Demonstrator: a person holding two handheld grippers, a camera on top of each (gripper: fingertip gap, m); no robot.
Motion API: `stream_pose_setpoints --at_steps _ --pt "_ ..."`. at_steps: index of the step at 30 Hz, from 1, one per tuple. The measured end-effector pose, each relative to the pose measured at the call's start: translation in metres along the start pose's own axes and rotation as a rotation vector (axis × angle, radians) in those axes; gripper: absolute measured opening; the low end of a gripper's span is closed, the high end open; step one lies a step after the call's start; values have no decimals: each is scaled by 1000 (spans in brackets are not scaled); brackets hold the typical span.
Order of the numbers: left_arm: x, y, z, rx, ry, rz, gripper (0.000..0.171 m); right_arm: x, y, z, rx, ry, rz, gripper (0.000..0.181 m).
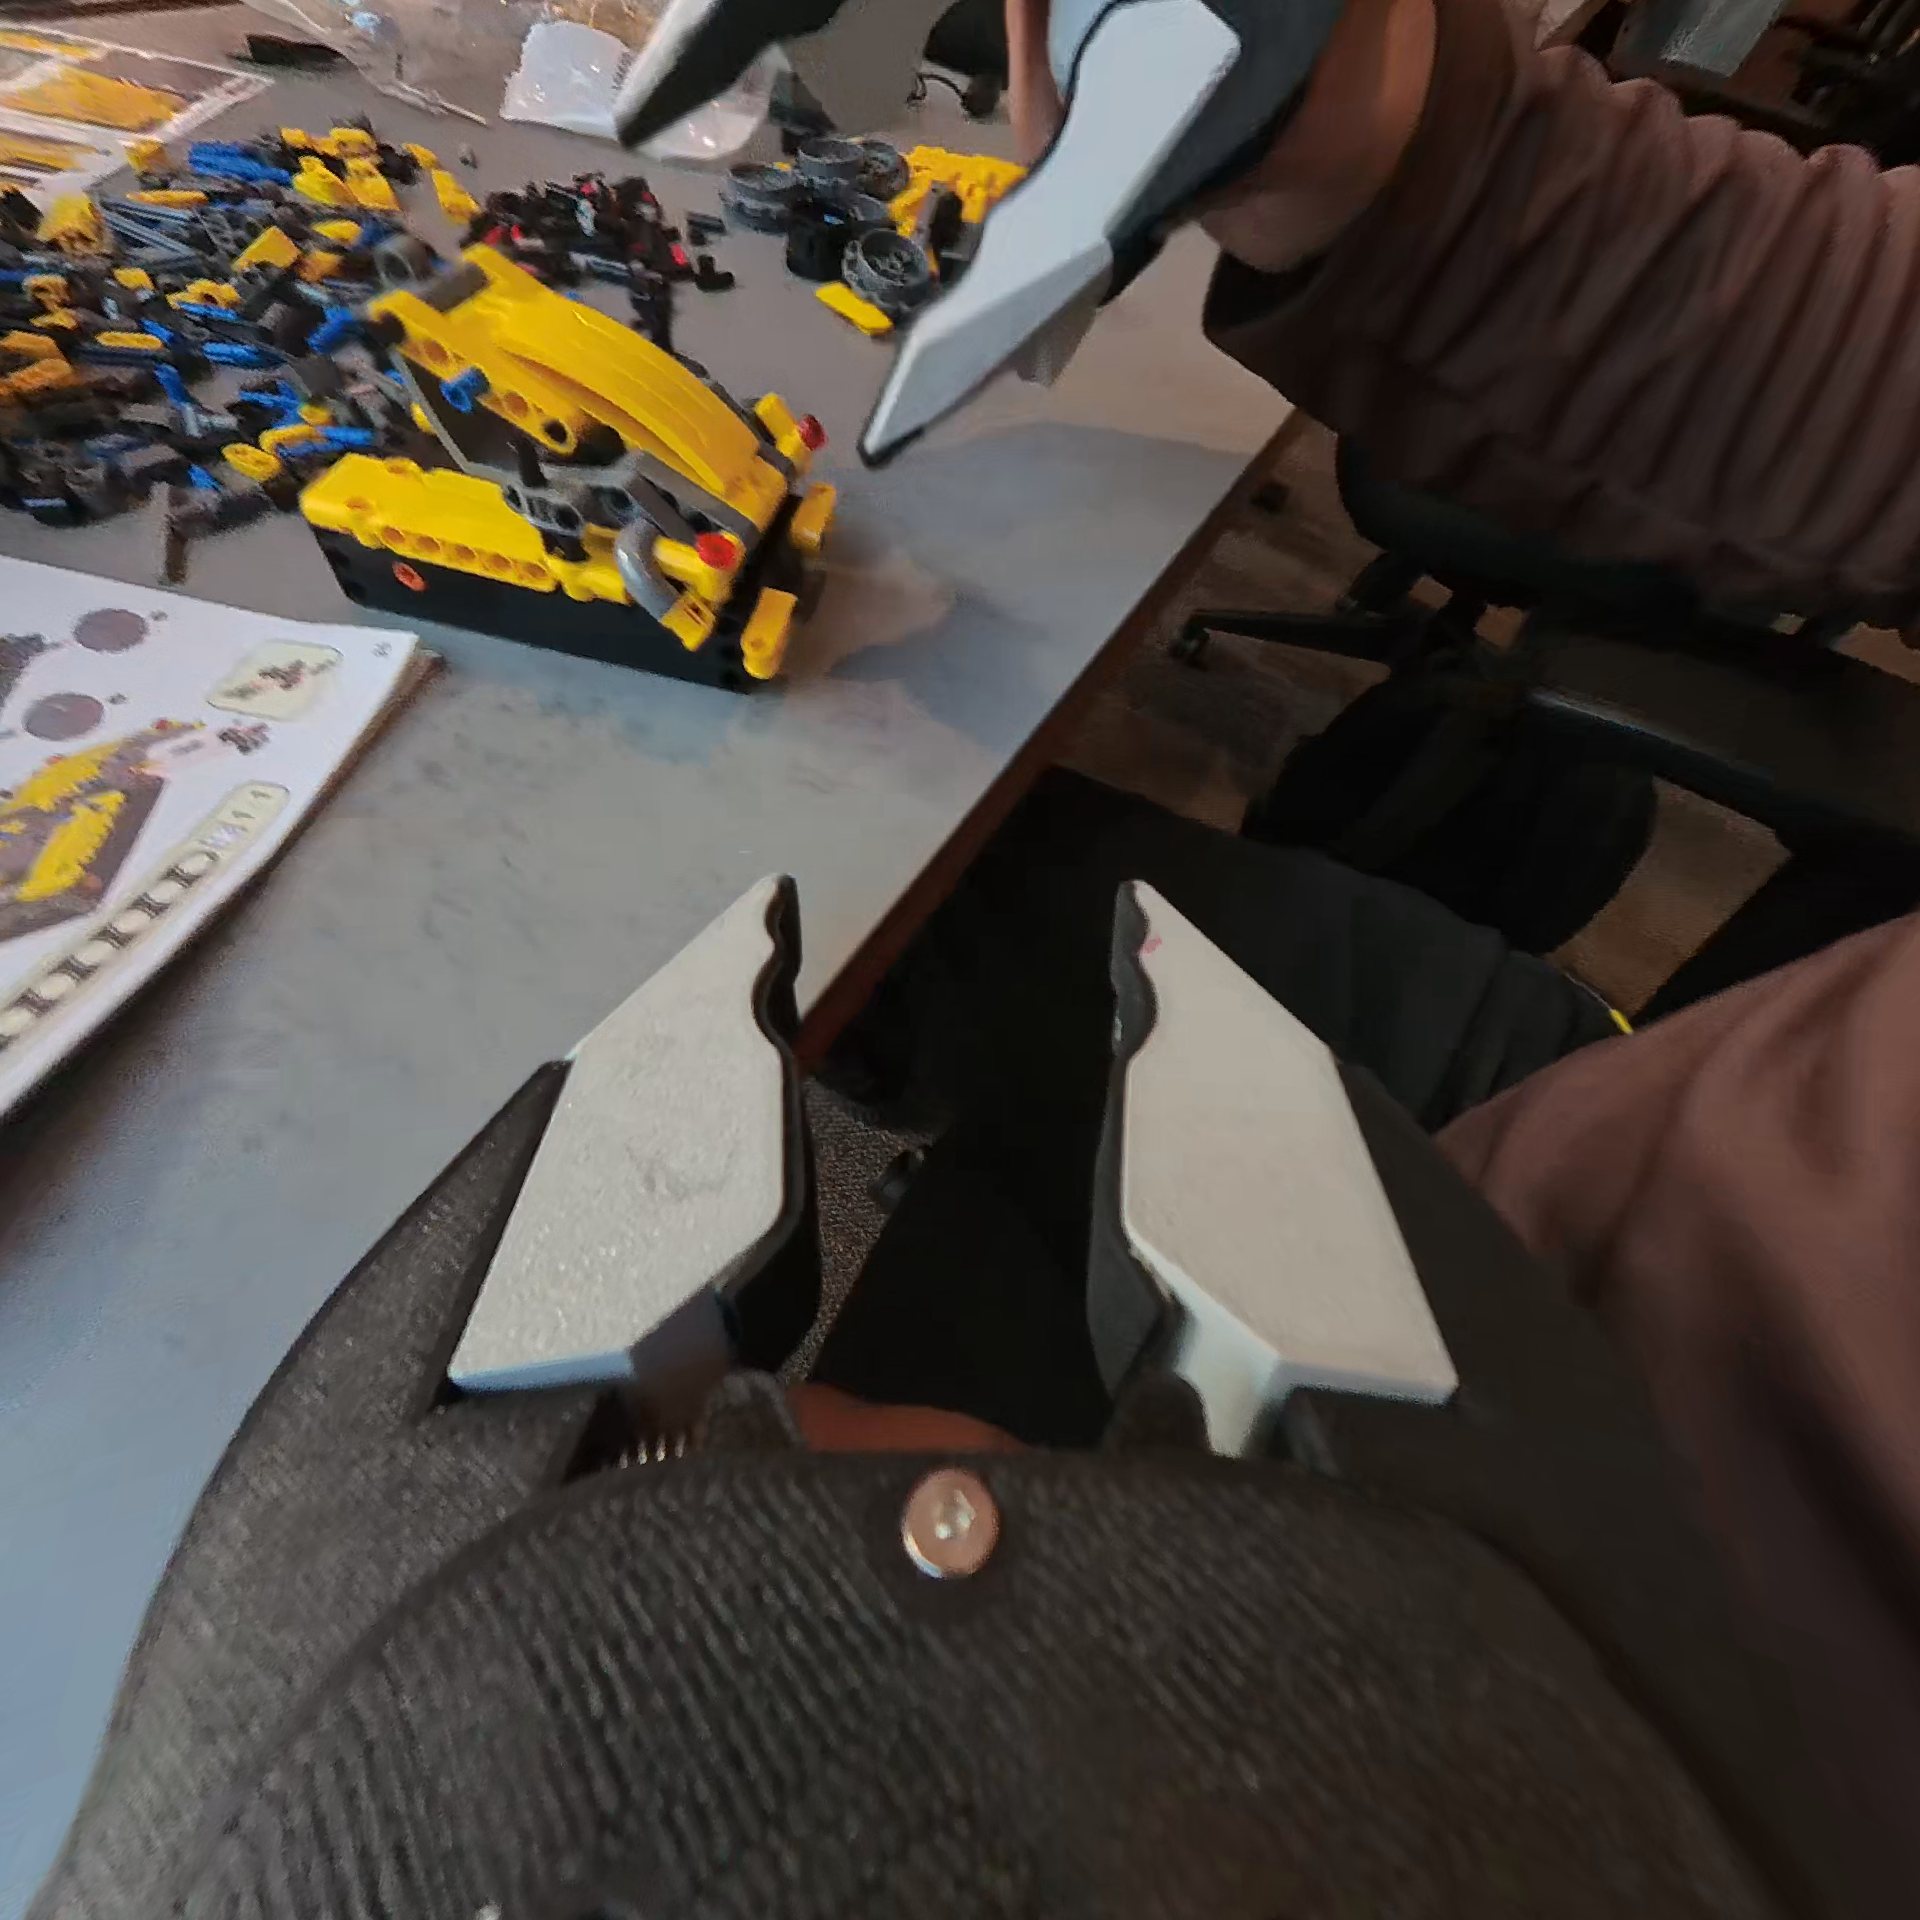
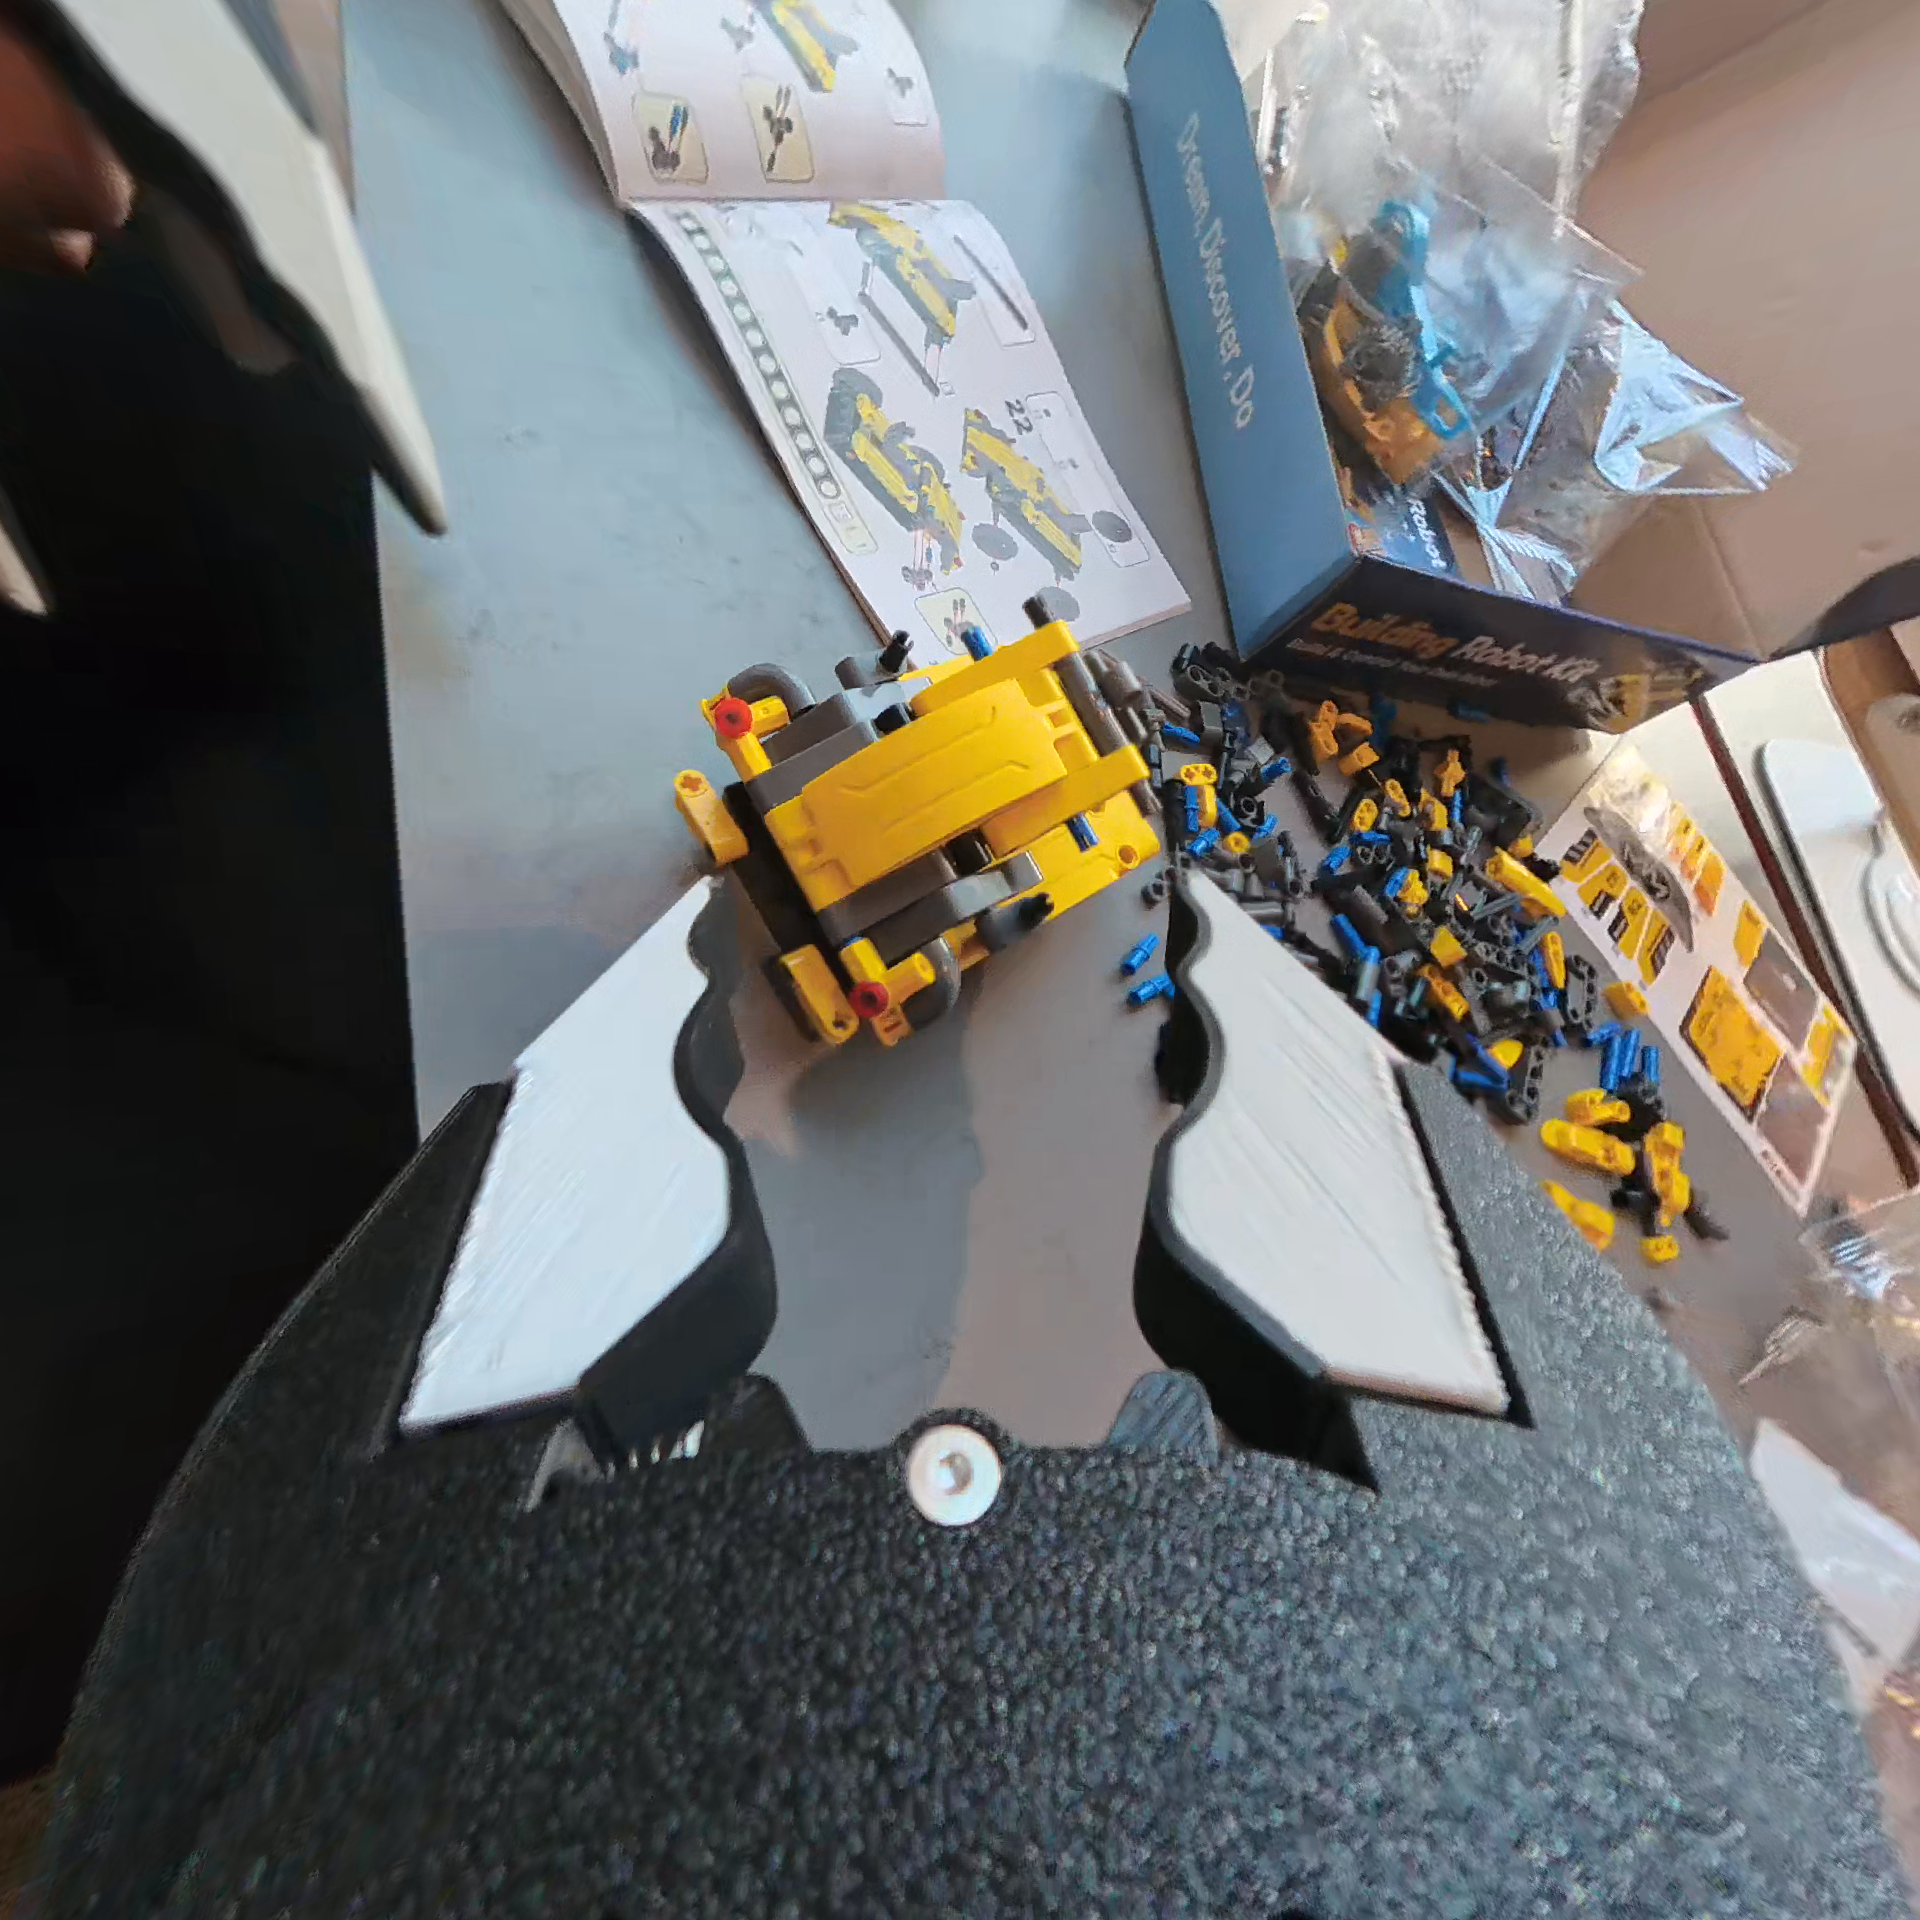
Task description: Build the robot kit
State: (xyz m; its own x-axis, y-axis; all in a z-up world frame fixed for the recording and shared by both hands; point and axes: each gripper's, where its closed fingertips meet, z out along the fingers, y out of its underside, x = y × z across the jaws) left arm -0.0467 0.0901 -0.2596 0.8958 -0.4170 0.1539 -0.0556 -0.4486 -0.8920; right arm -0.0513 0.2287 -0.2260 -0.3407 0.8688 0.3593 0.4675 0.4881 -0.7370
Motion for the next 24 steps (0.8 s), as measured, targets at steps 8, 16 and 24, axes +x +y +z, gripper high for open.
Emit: stream_pose_setpoints --at_steps 8,16,24 --pt "33 46 -8 -42 83 2 57 12 9 -11 141 -19 350 79" --pt "20 64 -5 -88 29 75 55 -21 43 25 -54 -177 404 90" --pt "2 72 -9 -108 4 28 53 -30 45 38 -125 -242 362 81"
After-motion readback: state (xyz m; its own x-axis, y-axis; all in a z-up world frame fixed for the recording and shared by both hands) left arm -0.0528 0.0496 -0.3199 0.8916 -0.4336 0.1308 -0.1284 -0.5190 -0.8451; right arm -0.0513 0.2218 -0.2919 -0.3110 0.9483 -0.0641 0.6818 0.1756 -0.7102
